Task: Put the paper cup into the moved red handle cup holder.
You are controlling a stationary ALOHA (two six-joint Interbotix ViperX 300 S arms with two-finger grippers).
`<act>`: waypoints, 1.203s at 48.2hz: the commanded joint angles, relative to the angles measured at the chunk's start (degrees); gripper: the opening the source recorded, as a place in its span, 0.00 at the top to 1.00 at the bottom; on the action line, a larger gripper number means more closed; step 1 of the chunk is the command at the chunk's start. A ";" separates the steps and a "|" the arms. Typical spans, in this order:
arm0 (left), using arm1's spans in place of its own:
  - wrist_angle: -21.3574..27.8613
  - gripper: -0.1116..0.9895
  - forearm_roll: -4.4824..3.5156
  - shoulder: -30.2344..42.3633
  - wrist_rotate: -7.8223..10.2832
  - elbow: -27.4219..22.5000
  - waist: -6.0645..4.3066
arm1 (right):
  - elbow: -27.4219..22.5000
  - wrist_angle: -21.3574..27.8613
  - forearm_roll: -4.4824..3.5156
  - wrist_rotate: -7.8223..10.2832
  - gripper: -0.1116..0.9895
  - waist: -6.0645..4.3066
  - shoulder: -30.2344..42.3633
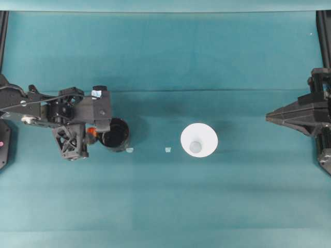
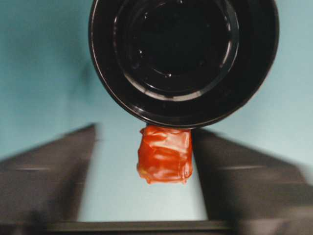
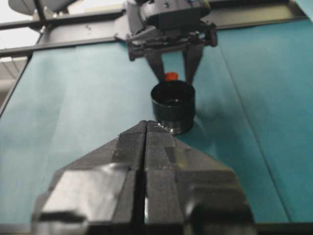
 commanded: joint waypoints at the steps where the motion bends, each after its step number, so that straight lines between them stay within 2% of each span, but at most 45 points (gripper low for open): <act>1: -0.26 0.58 0.26 -0.44 -0.09 -0.26 -0.26 | -0.97 0.18 0.18 0.53 1.00 -0.09 0.18; 3: -0.26 0.64 0.26 -0.44 0.00 -0.26 -0.26 | -0.97 0.26 0.18 0.53 1.00 -0.09 0.18; 21: -0.35 0.64 0.26 -0.62 0.09 -0.79 -0.26 | -1.05 1.32 0.18 0.53 1.00 -0.09 -0.44; 22: -0.35 0.64 0.09 -0.62 0.09 -0.79 -0.26 | -1.05 1.41 0.18 0.53 1.00 -0.09 -0.44; 31: -0.35 0.64 0.26 -0.79 0.09 -1.76 -0.26 | -0.97 1.41 0.18 0.53 1.00 -0.26 -0.44; 40: 0.62 0.64 0.26 -6.06 0.00 -4.48 -0.26 | -1.05 1.41 0.18 0.53 1.00 -0.35 -0.62; 44: 3.25 0.64 0.26 -9.49 -0.09 -6.33 -0.26 | -0.97 1.41 0.09 0.53 1.00 -0.35 -0.79; 53: 16.44 0.64 0.26 -16.00 0.00 -11.87 -0.35 | -0.97 1.41 0.18 0.53 1.00 -0.79 -0.97; 58: 21.45 0.64 0.26 -17.84 -0.09 -13.80 -0.35 | -0.97 1.41 0.18 0.44 1.00 -1.05 -0.97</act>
